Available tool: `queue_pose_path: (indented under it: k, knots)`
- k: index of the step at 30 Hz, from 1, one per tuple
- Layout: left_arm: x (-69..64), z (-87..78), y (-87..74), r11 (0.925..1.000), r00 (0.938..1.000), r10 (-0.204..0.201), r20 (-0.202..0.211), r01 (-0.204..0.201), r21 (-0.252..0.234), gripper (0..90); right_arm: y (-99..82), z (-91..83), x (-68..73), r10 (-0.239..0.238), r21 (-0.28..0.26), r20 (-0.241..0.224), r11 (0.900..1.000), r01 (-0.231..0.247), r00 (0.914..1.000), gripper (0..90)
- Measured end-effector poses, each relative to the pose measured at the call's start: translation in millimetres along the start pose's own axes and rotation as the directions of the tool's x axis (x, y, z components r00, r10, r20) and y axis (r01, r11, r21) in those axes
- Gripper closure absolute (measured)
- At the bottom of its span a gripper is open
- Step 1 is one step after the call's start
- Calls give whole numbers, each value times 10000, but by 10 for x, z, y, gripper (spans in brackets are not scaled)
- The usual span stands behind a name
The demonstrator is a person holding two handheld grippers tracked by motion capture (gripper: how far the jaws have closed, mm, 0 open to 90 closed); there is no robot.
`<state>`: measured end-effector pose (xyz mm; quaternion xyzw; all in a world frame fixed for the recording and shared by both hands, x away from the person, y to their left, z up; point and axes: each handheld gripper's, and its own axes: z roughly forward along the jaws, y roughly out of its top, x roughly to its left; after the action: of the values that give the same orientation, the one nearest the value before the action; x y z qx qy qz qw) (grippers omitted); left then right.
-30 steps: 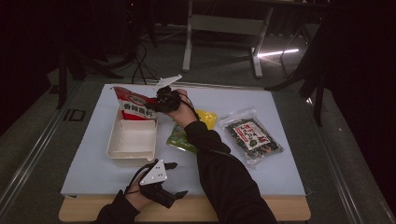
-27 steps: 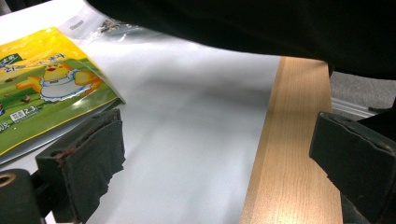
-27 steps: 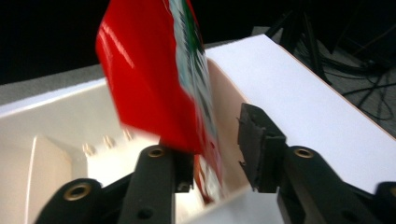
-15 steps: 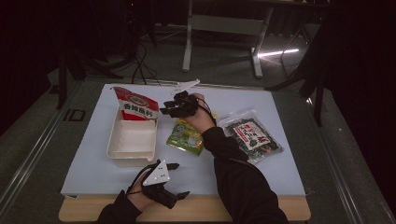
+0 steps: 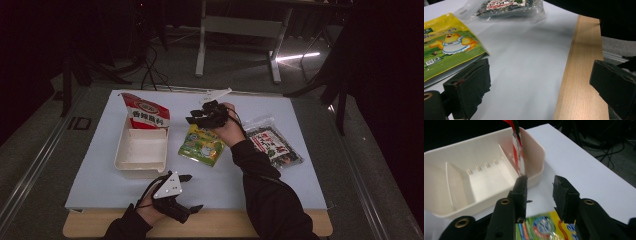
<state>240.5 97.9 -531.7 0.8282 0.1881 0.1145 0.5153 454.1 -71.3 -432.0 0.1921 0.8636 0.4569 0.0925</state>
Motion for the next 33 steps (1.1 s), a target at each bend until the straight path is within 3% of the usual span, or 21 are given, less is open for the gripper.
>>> queue_pose_path:
  k: [1, 3, 9, 18, 25, 32, 33]
  knots:
    - [0, 0, 0, 10000, 10000, 0, 0, 0, 0, 42, -54, -119, -39, 106, 57, 150, 9999, -107, 9998, 647]
    - [0, 5, -1, 10000, 10000, 4, 23, -4, 2, 43, -75, -174, -56, 91, 77, 246, 9999, -93, 9997, 647]
    - [0, 10, -6, 10000, 10000, -19, 23, 19, 38, 42, -226, -585, -186, 50, 253, 792, 9997, -70, 9968, 645]
    - [26, 16, -13, 9999, 9999, -136, 30, 136, -59, 42, -573, -1229, -475, 606, -64, 1797, 9982, -604, 9818, 644]
    - [16, 29, -17, 9999, 9998, -134, 122, 135, -86, 42, -912, -1536, -712, 1261, -292, 2552, 9920, -1227, 9586, 650]
    - [17, 14, -14, 9998, 9998, -173, 46, 174, -85, 42, -1183, -1590, -870, 1582, -43, 3041, 9863, -1648, 9394, 688]
    - [18, 13, -11, 9998, 9998, -175, 42, 176, -91, 42, -1290, -1596, -939, 1748, 90, 3239, 9822, -1878, 9298, 754]
